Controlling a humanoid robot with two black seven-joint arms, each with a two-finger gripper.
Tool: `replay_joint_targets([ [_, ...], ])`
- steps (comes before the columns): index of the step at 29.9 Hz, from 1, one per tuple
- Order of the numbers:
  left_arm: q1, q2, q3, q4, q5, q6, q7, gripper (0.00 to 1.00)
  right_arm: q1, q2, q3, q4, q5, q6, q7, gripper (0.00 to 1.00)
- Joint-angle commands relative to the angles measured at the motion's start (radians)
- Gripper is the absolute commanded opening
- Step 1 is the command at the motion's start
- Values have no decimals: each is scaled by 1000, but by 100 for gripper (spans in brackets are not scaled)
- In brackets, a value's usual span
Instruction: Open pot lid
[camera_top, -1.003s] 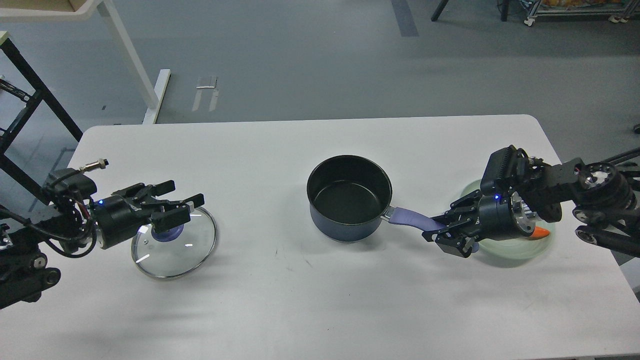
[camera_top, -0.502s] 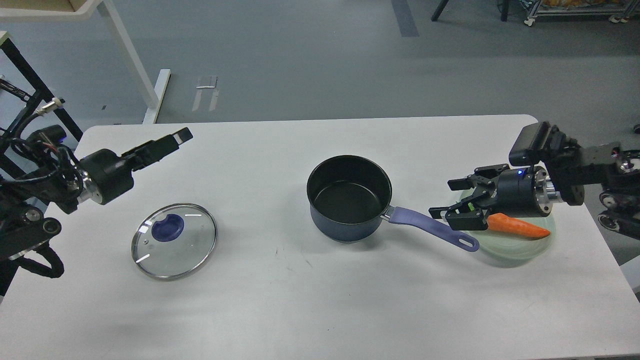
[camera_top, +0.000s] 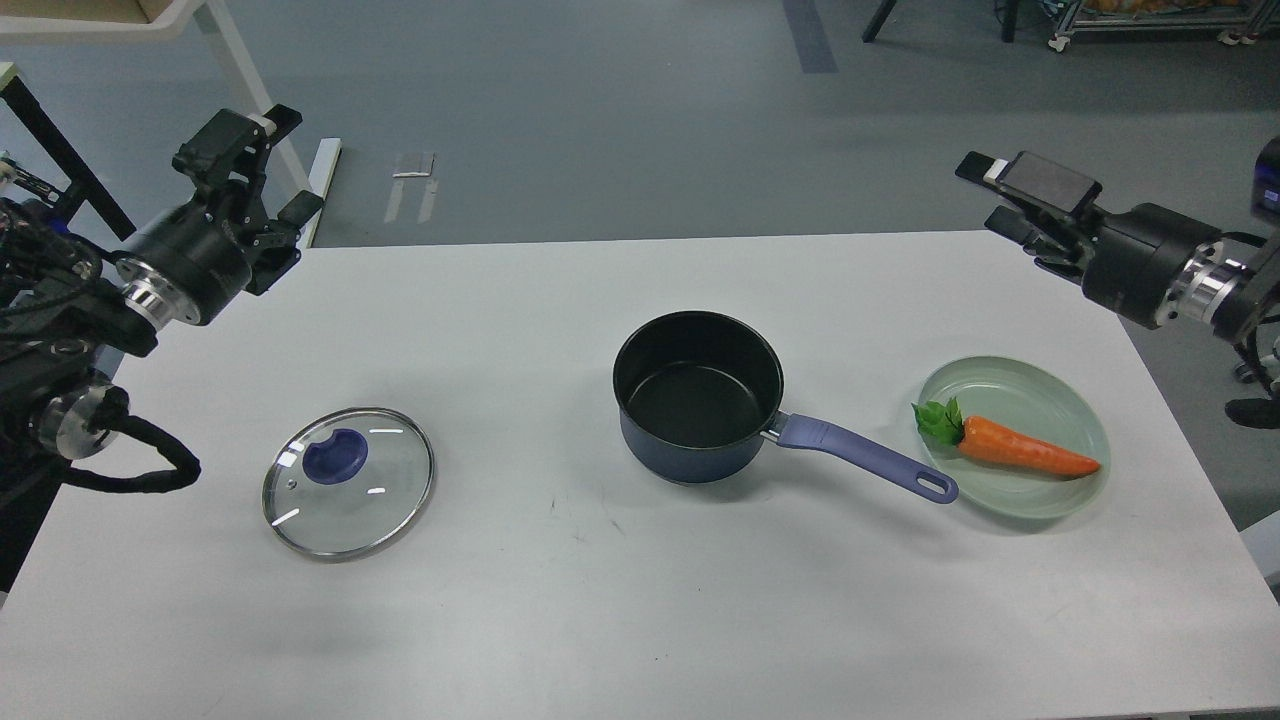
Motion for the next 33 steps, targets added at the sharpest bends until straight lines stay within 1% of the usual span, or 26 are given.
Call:
replay_joint_targets([
  [1, 7, -54, -2, 62, -16, -11, 0, 99, -33, 61, 4, -35, 181, -7, 0, 99],
  [4, 46, -93, -5, 90, -81, -14, 0, 99, -74, 110, 30, -89, 246, -8, 0, 99],
  [8, 99, -137, -29, 98, -185, -26, 0, 99, -172, 166, 151, -138, 329, -8, 0, 99],
  [10, 135, -169, -72, 107, -197, -35, 0, 99, -229, 186, 239, -147, 369, -8, 0, 99],
  [14, 215, -257, -218, 124, -199, -43, 0, 99, -341, 247, 408, -189, 393, -8, 0, 99],
  [17, 269, -314, -314, 125, -199, -66, 0, 99, -405, 311, 482, -221, 393, -7, 0, 99],
  [19, 301, -344, -368, 127, -199, -100, 0, 99, -430, 337, 504, -230, 393, -5, 0, 99],
  [22, 341, -369, -433, 127, -197, -139, 0, 99, -447, 347, 513, -218, 395, 10, 0, 99],
  [25, 353, -370, -456, 125, -197, -150, 0, 99, -450, 362, 513, -209, 395, 24, 0, 99],
  [29, 357, -364, -465, 113, -196, -152, 0, 99, -458, 385, 522, -210, 395, 73, 0, 99],
  [33, 355, -354, -470, 98, -185, -152, 0, 99, -464, 405, 565, -201, 395, 74, 0, 99],
])
